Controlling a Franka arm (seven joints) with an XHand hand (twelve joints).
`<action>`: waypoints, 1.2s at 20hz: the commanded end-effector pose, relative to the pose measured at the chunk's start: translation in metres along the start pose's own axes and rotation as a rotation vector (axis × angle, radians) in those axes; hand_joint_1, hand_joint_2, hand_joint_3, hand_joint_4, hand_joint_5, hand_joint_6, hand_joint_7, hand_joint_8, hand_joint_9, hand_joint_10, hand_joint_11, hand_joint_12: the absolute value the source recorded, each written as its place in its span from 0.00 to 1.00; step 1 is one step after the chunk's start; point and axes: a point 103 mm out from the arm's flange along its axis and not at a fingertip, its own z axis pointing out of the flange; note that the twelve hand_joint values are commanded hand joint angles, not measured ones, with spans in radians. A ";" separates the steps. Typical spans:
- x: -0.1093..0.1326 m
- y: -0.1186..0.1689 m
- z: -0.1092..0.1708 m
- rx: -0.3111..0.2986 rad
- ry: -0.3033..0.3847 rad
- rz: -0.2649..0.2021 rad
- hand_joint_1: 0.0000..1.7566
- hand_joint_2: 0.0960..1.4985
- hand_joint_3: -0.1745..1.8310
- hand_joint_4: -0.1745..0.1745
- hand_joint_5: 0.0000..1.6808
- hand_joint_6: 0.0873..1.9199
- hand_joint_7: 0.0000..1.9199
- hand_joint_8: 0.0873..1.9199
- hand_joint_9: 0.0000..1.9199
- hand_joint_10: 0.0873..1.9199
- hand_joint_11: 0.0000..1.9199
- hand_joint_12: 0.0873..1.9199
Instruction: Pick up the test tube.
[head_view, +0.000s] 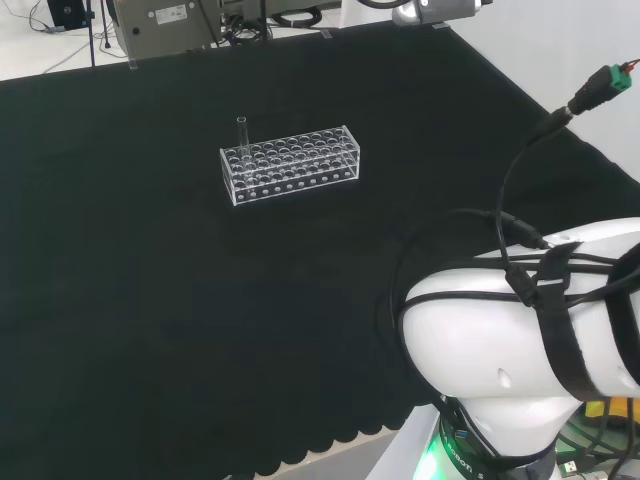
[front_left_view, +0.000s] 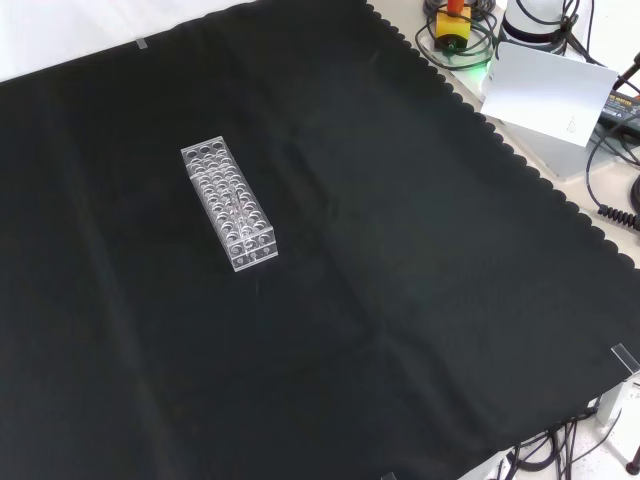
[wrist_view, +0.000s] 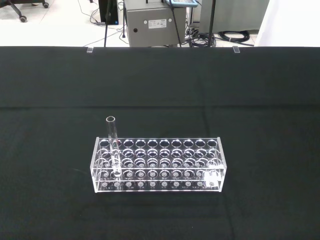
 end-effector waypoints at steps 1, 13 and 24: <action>0.000 0.005 0.002 -0.004 -0.009 -0.011 0.36 0.39 0.34 0.36 0.01 0.02 0.00 0.24 0.00 0.31 0.00 0.75; 0.008 0.074 0.024 0.076 0.074 -0.090 0.39 0.44 0.27 0.33 0.06 0.00 0.00 0.35 0.00 0.41 0.00 0.82; 0.021 0.146 0.048 0.112 0.086 -0.156 0.47 0.42 0.30 0.17 0.20 0.01 0.17 0.44 0.16 0.46 0.18 0.77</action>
